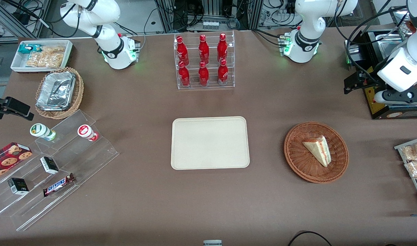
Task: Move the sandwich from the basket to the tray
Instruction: 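Lower the open left gripper over the wrapped sandwich in the wicker basket, then close the left gripper on the sandwich's wrapped edge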
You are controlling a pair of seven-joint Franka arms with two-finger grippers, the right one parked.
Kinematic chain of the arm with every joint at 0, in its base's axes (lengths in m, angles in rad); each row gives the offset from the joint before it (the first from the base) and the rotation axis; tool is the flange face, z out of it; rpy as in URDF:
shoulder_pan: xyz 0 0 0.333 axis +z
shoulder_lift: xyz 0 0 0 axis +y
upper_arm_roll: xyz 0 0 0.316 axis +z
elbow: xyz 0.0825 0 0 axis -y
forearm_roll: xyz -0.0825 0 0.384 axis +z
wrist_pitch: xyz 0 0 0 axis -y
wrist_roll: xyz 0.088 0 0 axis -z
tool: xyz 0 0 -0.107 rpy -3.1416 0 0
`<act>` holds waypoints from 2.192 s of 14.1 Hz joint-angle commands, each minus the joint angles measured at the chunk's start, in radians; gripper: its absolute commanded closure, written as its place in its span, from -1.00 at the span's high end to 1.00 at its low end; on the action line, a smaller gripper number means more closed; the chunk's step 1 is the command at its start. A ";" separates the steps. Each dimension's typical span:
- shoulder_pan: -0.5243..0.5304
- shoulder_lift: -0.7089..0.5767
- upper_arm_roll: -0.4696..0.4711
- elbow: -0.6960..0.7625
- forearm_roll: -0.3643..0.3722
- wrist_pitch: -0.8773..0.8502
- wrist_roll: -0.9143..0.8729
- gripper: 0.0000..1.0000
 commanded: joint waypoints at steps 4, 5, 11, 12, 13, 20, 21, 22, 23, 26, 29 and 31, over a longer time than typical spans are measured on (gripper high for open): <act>-0.008 0.042 0.007 -0.030 0.025 0.011 0.027 1.00; -0.008 0.058 0.007 -0.032 0.026 0.011 0.027 1.00; 0.001 0.197 0.010 -0.079 0.029 0.087 0.027 1.00; 0.001 0.199 0.012 -0.134 0.031 0.157 0.027 1.00; 0.001 0.197 0.013 -0.189 0.032 0.225 0.027 1.00; 0.021 0.194 0.015 -0.394 0.023 0.515 -0.026 1.00; 0.021 0.197 0.015 -0.409 0.023 0.547 -0.096 1.00; 0.021 0.197 0.015 -0.427 0.026 0.586 -0.151 1.00; 0.021 0.196 0.015 -0.455 0.025 0.630 -0.199 1.00; 0.020 0.202 0.015 -0.510 0.025 0.765 -0.432 1.00; 0.017 0.225 0.012 -0.561 0.020 0.909 -0.656 1.00; 0.014 0.260 0.012 -0.564 0.017 0.977 -0.736 1.00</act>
